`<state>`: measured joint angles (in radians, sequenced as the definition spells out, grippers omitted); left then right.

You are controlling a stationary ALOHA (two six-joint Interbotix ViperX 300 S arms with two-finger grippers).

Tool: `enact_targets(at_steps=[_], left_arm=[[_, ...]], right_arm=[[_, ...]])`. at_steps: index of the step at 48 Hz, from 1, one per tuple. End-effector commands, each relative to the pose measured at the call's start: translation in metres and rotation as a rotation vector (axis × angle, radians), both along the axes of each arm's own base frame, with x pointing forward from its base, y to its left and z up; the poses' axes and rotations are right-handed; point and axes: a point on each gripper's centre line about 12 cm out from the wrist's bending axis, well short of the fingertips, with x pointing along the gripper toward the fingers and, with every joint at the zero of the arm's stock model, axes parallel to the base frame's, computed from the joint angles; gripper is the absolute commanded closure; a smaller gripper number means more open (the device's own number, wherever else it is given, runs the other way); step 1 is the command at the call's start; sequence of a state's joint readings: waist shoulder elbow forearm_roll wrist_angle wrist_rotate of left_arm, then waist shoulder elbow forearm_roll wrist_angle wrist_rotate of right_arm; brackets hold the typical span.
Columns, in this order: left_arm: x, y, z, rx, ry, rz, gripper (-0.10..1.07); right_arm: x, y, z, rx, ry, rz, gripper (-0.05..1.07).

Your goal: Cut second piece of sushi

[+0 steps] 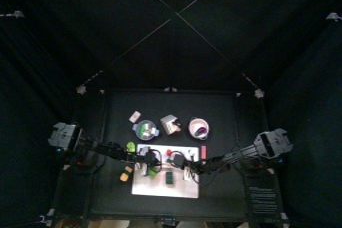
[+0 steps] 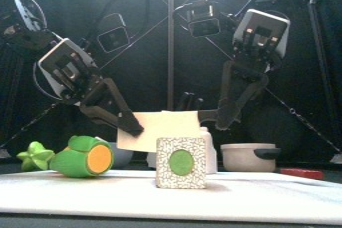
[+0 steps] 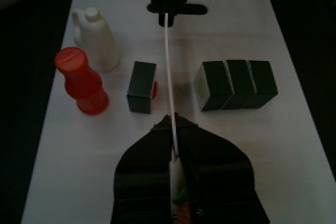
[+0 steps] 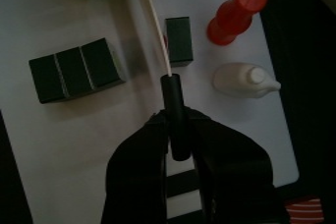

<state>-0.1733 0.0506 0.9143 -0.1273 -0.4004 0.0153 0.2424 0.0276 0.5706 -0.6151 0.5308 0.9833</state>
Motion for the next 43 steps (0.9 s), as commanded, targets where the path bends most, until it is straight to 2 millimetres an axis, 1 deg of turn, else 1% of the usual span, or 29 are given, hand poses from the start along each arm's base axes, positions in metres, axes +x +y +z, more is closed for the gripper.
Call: enact_targets(at_steps=[1, 6, 10, 14, 20, 27, 33, 43], left_arm=[[0.002, -0.009, 0.011, -0.001, -0.042, -0.03, 0.58], [0.001, -0.013, 0.017, 0.003, -0.058, -0.05, 0.58], [0.0, -0.021, 0.022, 0.011, -0.076, -0.088, 0.58], [-0.002, -0.03, 0.025, 0.02, -0.088, -0.127, 0.58], [-0.004, -0.04, 0.025, 0.026, -0.088, -0.165, 0.58], [-0.001, -0.049, 0.021, 0.024, -0.08, -0.186, 0.58], [0.002, -0.055, 0.014, 0.027, -0.064, -0.2, 0.58], [0.005, -0.059, 0.005, 0.032, -0.04, -0.209, 0.58]], right_arm=[[0.003, 0.002, 0.029, 0.008, -0.066, -0.006, 0.6], [0.0, 0.01, 0.039, 0.005, -0.074, 0.003, 0.6], [-0.003, 0.019, 0.044, 0.007, -0.084, 0.029, 0.6], [-0.006, 0.03, 0.044, 0.006, -0.085, 0.059, 0.6], [-0.008, 0.038, 0.042, 0.012, -0.078, 0.077, 0.6], [-0.008, 0.04, 0.036, 0.013, -0.061, 0.076, 0.6], [-0.009, 0.04, 0.03, 0.013, -0.047, 0.073, 0.6], [-0.011, 0.04, 0.022, 0.022, -0.021, 0.065, 0.6]])
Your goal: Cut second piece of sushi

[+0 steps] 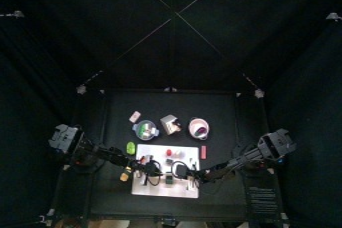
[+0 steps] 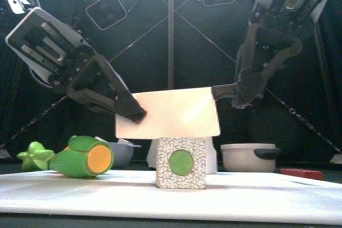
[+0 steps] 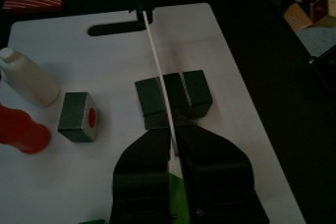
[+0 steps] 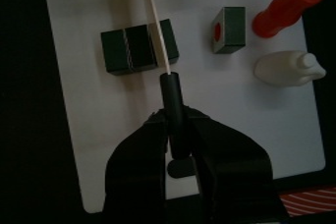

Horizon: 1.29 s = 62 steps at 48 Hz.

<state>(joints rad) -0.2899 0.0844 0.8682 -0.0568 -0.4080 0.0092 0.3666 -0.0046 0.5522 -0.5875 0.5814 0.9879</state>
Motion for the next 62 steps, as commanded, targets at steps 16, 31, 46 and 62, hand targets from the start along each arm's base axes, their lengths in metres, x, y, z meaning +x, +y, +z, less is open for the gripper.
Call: enact_targets(at_steps=[16, 31, 46, 62], left_arm=[[0.001, -0.013, -0.001, 0.004, 0.004, -0.036, 0.58], [0.0, -0.01, -0.022, 0.016, 0.067, -0.02, 0.58], [-0.003, -0.008, -0.043, 0.04, 0.166, -0.017, 0.58], [0.0, -0.001, -0.039, 0.042, 0.162, 0.0, 0.58]], right_arm=[[-0.003, -0.004, -0.006, 0.013, 0.025, -0.03, 0.6], [0.006, 0.0, -0.02, 0.032, 0.018, -0.002, 0.6], [0.012, 0.002, -0.034, 0.041, 0.034, 0.0, 0.6], [0.011, -0.011, -0.035, 0.02, 0.051, -0.034, 0.6]])
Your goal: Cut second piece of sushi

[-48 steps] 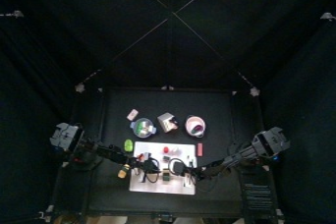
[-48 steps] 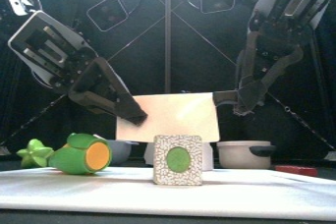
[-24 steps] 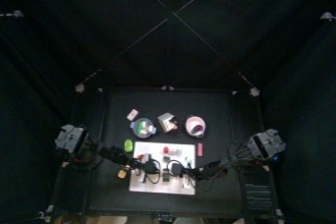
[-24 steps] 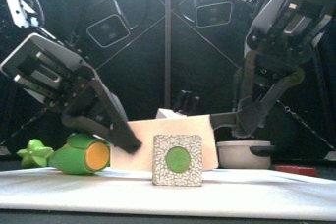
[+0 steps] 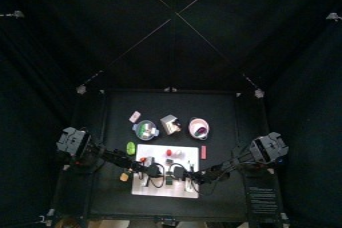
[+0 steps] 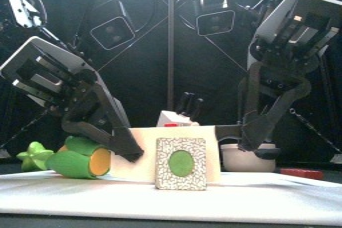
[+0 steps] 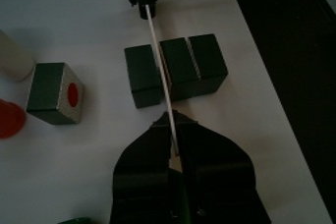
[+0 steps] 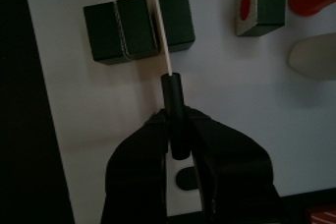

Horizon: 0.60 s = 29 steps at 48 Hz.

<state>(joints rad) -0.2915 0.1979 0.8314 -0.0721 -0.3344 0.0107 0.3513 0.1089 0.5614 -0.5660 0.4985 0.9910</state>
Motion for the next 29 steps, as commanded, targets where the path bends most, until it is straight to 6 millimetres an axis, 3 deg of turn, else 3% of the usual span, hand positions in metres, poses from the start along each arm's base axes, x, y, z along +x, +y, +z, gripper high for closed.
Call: enact_targets(at_steps=[1, 29], left_arm=[[-0.003, 0.002, 0.0, 0.009, 0.015, -0.003, 0.58], [0.005, 0.022, 0.002, 0.024, 0.0, 0.028, 0.58]], right_arm=[[0.004, -0.015, 0.008, -0.005, -0.013, -0.044, 0.6], [0.006, -0.028, 0.011, -0.015, -0.02, -0.066, 0.6]])
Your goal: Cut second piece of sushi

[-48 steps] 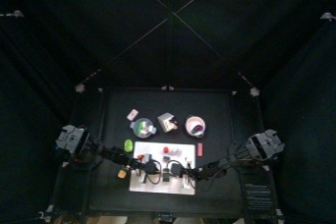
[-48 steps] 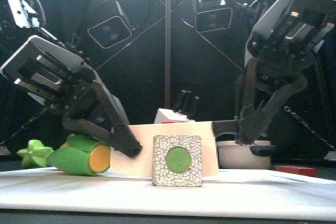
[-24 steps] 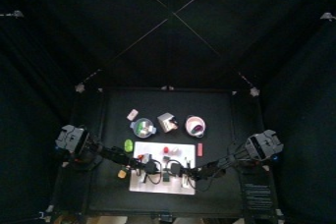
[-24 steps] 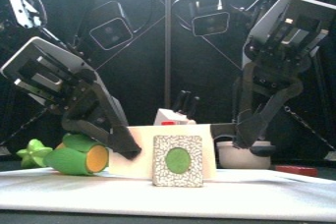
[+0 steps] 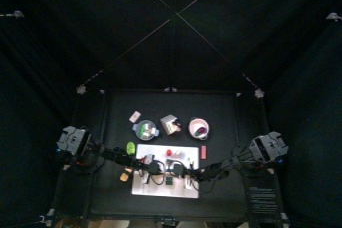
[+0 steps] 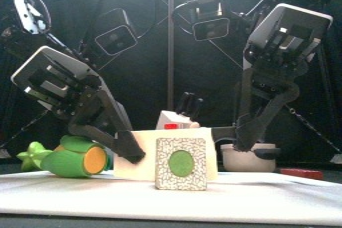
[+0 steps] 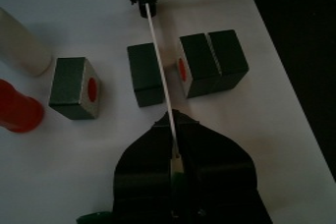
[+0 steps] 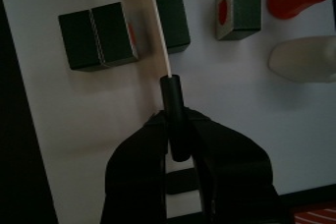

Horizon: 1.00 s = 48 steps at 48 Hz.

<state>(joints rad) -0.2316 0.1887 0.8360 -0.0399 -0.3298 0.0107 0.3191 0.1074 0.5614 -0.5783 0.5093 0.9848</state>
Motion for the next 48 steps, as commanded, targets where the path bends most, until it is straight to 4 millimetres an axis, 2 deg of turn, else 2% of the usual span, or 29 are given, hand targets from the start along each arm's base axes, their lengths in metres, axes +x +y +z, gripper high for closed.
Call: enact_targets(at_steps=[1, 16, 22, 36, 48], left_arm=[[0.001, 0.002, 0.001, 0.008, 0.004, -0.004, 0.58], [0.004, 0.002, 0.011, 0.014, -0.028, -0.017, 0.58], [0.005, 0.002, 0.019, 0.014, -0.052, -0.025, 0.58], [0.003, -0.014, 0.045, 0.006, -0.12, -0.078, 0.58], [0.002, -0.015, 0.046, 0.005, -0.125, -0.082, 0.58]], right_arm=[[0.004, -0.015, 0.01, 0.001, -0.023, -0.042, 0.6], [0.004, -0.015, 0.017, 0.0, -0.034, -0.048, 0.6], [0.006, -0.013, 0.026, -0.002, -0.05, -0.045, 0.6], [0.008, -0.009, 0.044, -0.007, -0.089, -0.033, 0.6], [0.006, -0.005, 0.049, -0.012, -0.091, -0.029, 0.6]])
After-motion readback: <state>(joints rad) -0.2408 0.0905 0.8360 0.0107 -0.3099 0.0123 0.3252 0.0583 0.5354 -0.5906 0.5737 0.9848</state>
